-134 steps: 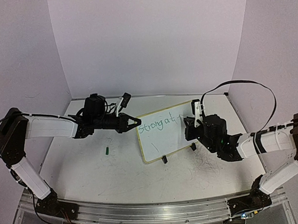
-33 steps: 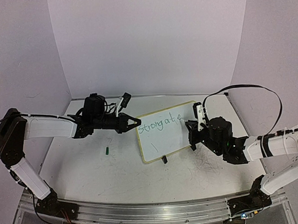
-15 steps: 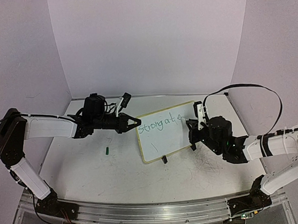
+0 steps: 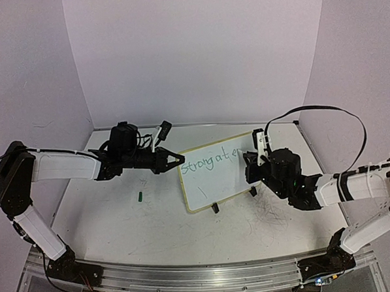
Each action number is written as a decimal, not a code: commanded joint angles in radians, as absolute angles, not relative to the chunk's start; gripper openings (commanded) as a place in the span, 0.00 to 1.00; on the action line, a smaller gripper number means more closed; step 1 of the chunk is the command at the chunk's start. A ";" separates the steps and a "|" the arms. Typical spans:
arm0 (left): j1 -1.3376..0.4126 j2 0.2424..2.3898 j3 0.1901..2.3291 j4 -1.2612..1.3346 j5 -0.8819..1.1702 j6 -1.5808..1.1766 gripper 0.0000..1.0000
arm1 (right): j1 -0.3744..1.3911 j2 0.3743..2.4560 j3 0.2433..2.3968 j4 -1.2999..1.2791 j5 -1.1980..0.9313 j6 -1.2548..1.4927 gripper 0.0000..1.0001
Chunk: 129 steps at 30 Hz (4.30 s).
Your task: Write a sentence on the whiteboard
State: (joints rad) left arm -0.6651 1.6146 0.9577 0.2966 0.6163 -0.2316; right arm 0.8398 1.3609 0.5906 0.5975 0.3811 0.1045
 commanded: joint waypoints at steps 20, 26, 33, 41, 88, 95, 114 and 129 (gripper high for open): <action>-0.670 1.559 0.979 0.331 0.583 -0.189 0.00 | 0.830 1.391 0.587 0.569 0.412 0.156 0.00; -0.670 1.560 0.979 0.330 0.583 -0.188 0.00 | 0.829 1.389 0.583 0.558 0.406 0.165 0.00; -0.672 1.560 0.981 0.329 0.584 -0.189 0.00 | 0.830 1.394 0.588 0.554 0.408 0.168 0.00; -0.672 1.560 0.981 0.328 0.584 -0.187 0.00 | 0.830 1.387 0.579 0.553 0.403 0.179 0.00; -0.675 1.555 0.982 0.319 0.571 -0.178 0.00 | 0.814 1.313 0.564 0.585 0.383 0.160 0.00; -0.675 1.556 0.983 0.318 0.574 -0.179 0.00 | 0.806 1.349 0.586 0.611 0.387 0.158 0.00; -0.677 1.552 0.979 0.316 0.574 -0.175 0.00 | 0.784 1.371 0.606 0.624 0.447 0.166 0.00; -0.678 1.557 0.983 0.315 0.574 -0.173 0.00 | 0.784 1.359 0.597 0.673 0.372 0.129 0.00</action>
